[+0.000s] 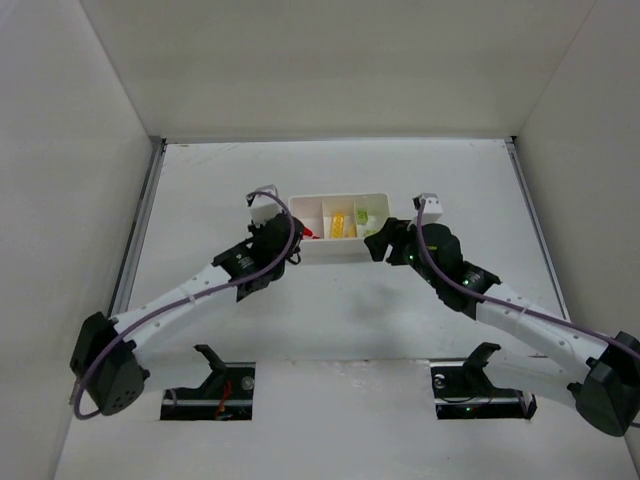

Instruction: Sort the legos into containers by color

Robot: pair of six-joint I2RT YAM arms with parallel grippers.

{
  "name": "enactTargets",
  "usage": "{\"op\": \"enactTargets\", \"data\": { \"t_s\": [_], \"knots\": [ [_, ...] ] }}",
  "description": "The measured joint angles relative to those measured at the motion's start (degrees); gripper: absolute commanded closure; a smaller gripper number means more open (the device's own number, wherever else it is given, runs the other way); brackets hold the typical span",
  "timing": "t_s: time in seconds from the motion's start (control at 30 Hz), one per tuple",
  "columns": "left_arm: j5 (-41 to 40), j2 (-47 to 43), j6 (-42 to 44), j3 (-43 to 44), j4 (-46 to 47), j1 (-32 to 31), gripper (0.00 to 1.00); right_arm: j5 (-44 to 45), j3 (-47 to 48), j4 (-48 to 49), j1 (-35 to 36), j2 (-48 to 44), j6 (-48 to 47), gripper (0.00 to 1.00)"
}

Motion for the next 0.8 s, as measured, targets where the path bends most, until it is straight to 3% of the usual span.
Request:
{"op": "enactTargets", "data": {
  "t_s": [0.13, 0.27, 0.33, 0.53, 0.57, 0.8],
  "knots": [
    [5.2, 10.0, 4.8, 5.8, 7.5, 6.8, 0.86, 0.0, -0.2, 0.3, 0.0, -0.2, 0.4, 0.29],
    [8.8, 19.3, 8.2, 11.6, 12.0, 9.6, 0.84, 0.0, -0.2, 1.0, 0.0, 0.4, 0.6, 0.29],
    [9.9, 22.8, 9.4, 13.8, 13.0, 10.3, 0.79, 0.0, -0.2, 1.1, 0.0, 0.6, 0.6, 0.29],
    [11.2, 28.1, 11.4, 15.9, 14.5, 10.8, 0.4, 0.0, -0.5, 1.3, 0.0, 0.3, 0.6, 0.28],
    [11.4, 28.1, 11.5, 15.9, 14.4, 10.7, 0.0, 0.0, -0.7, 1.3, 0.0, 0.2, 0.6, 0.27],
    [10.7, 24.8, 13.4, 16.7, 13.6, 9.2, 0.0, 0.2, -1.2, 1.3, 0.0, -1.1, 0.6, 0.22]
  ]
}}
